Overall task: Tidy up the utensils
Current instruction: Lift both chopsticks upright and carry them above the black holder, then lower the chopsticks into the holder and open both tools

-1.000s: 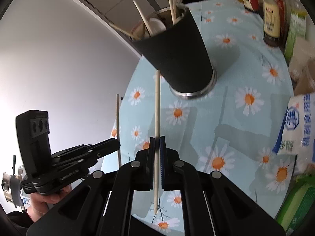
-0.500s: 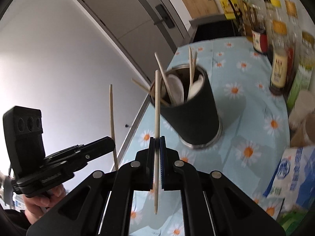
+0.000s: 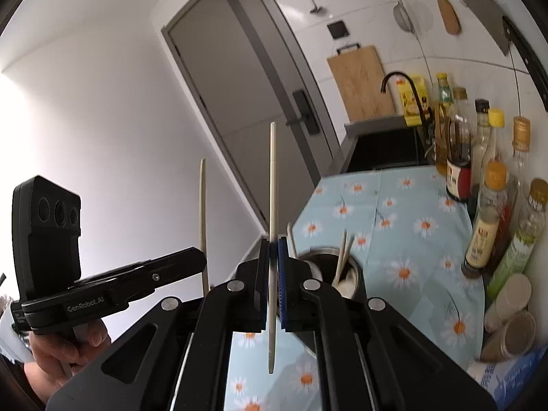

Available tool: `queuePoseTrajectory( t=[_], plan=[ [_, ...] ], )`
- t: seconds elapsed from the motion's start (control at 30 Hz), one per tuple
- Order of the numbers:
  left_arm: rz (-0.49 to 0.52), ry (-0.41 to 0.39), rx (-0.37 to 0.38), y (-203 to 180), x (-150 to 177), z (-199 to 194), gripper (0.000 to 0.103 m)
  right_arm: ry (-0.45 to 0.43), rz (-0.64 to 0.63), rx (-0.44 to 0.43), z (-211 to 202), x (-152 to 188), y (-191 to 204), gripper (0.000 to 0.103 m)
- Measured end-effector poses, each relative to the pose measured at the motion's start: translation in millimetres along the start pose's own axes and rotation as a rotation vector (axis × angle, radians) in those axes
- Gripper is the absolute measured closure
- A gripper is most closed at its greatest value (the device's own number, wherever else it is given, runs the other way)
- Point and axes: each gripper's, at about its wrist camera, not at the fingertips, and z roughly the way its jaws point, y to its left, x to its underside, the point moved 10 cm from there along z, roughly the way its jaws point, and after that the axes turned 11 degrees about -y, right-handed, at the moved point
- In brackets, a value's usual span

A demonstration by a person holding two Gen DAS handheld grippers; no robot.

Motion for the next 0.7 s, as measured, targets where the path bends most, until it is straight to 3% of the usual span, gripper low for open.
queuePoseTrajectory(
  t=[0.43, 0.7],
  plan=[
    [0.072, -0.177, 0.037, -4, -52, 18, 0.1, -0.192, -0.004, 0.01, 5, -51, -7, 0.097],
    [0.107, -0.256, 0.05, -1, -46, 31, 0.1, -0.232, -0.054, 0.05, 16, -43, -17, 0.097]
  ],
)
